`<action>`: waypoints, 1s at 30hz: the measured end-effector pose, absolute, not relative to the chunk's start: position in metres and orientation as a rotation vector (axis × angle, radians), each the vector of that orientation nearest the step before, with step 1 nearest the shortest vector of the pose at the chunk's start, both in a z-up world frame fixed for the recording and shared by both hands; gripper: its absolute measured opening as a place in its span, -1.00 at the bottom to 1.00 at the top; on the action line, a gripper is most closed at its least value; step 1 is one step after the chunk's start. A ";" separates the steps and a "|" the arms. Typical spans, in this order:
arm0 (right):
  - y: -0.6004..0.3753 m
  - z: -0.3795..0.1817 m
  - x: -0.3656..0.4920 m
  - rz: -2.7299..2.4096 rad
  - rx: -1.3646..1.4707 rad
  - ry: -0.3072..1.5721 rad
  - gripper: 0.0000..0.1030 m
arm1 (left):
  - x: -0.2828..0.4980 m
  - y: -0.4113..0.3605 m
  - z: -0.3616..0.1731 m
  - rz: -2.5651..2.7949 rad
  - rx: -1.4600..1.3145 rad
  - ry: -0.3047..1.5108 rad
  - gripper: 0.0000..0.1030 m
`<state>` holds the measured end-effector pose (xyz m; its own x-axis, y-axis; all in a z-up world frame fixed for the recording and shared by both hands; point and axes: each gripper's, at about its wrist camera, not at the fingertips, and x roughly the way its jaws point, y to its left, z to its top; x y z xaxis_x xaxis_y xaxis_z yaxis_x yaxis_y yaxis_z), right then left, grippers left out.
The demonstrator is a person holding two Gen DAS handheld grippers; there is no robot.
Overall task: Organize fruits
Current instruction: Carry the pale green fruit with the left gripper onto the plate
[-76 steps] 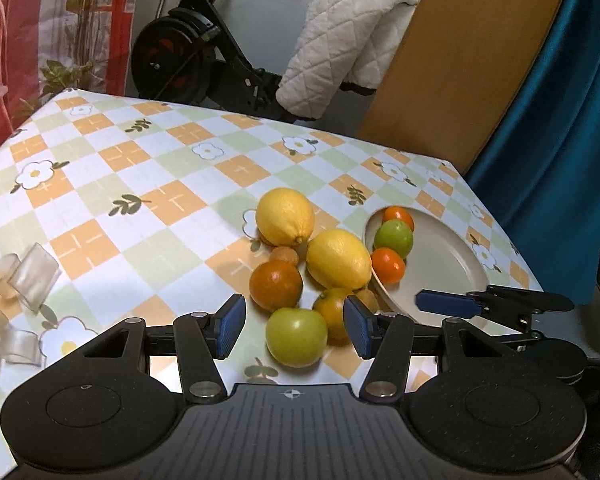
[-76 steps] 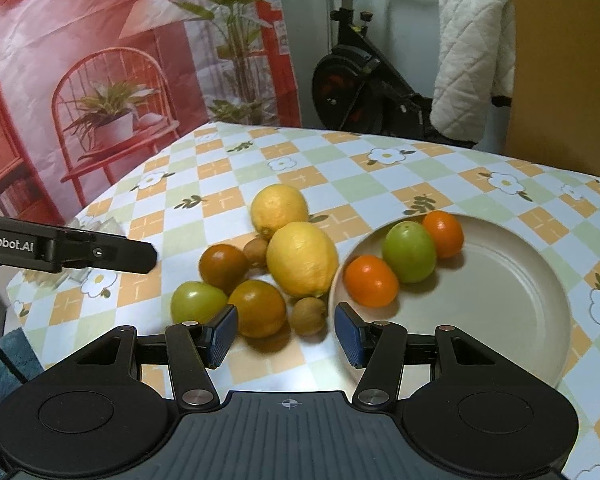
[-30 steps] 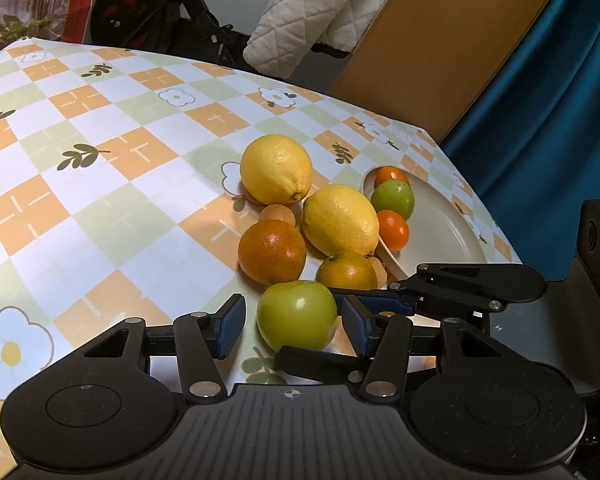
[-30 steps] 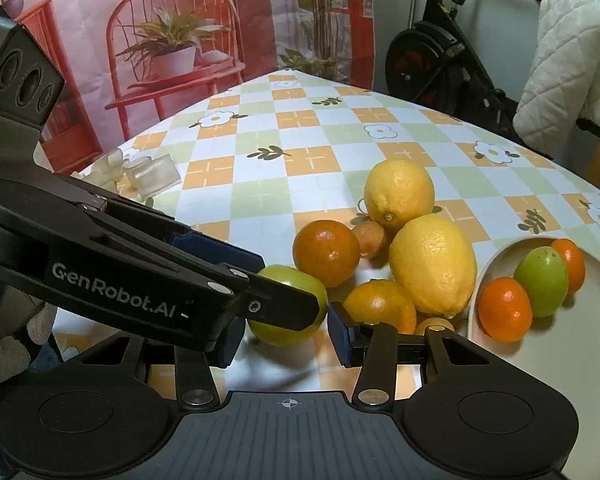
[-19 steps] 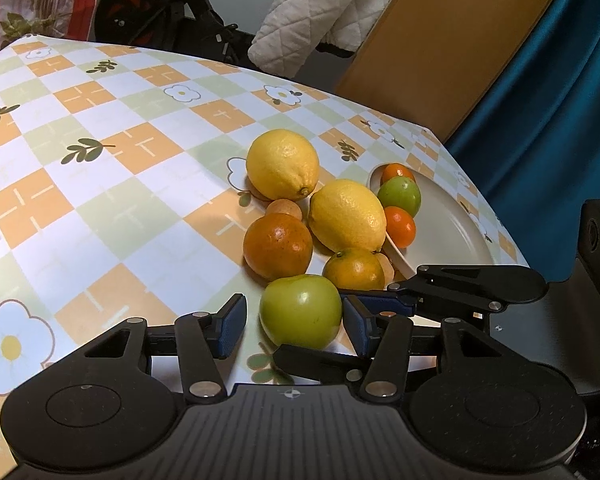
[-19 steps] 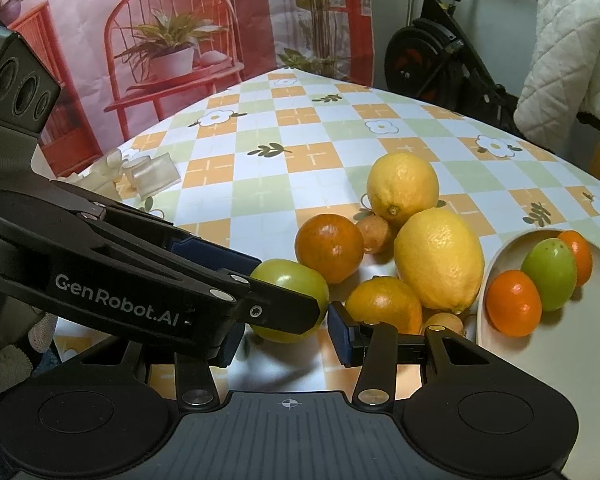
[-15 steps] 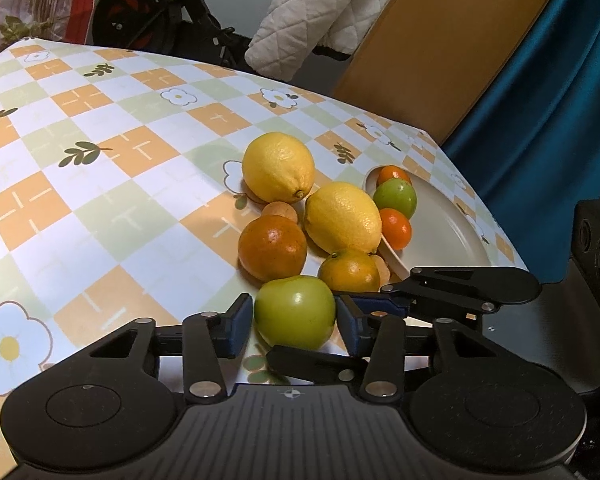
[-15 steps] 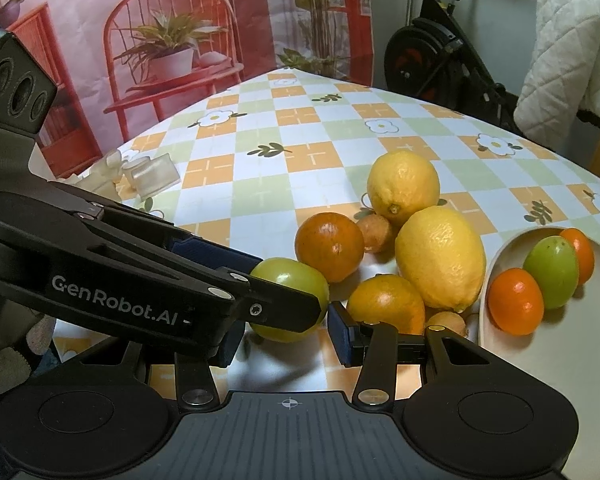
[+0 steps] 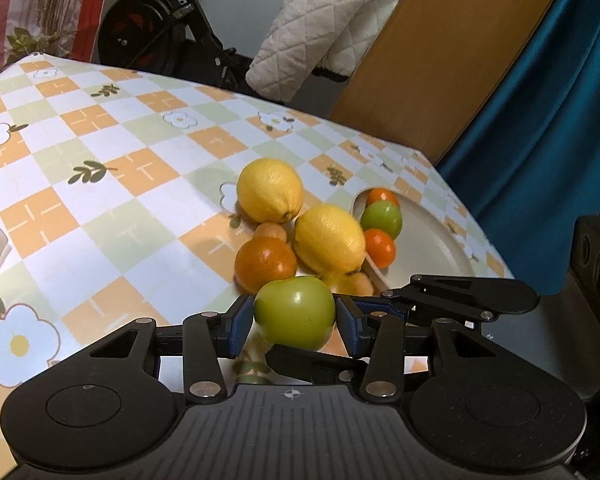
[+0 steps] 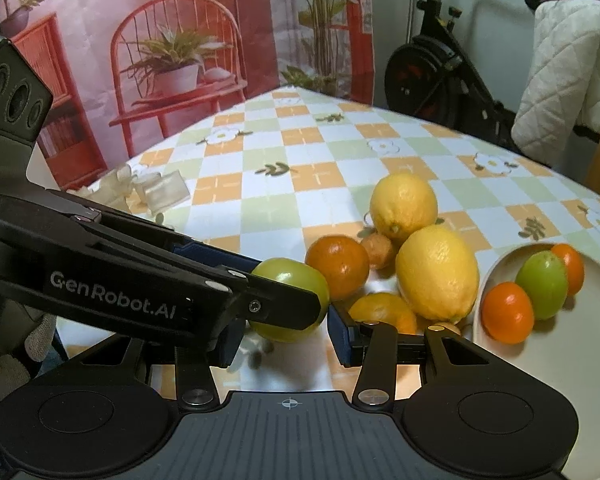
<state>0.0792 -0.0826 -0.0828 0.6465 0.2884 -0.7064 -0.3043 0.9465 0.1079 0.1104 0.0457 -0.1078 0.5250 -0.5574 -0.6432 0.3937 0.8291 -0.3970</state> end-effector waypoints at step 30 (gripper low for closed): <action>-0.170 -0.068 0.044 0.210 0.141 0.674 -0.20 | 0.109 -0.049 -0.081 -0.607 -0.106 0.808 -0.07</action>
<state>0.0440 -0.1696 -0.0677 0.7611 0.2382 -0.6033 -0.1472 0.9693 0.1969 0.1088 -0.0488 -0.0813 0.5317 -0.5466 -0.6469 0.4683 0.8262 -0.3132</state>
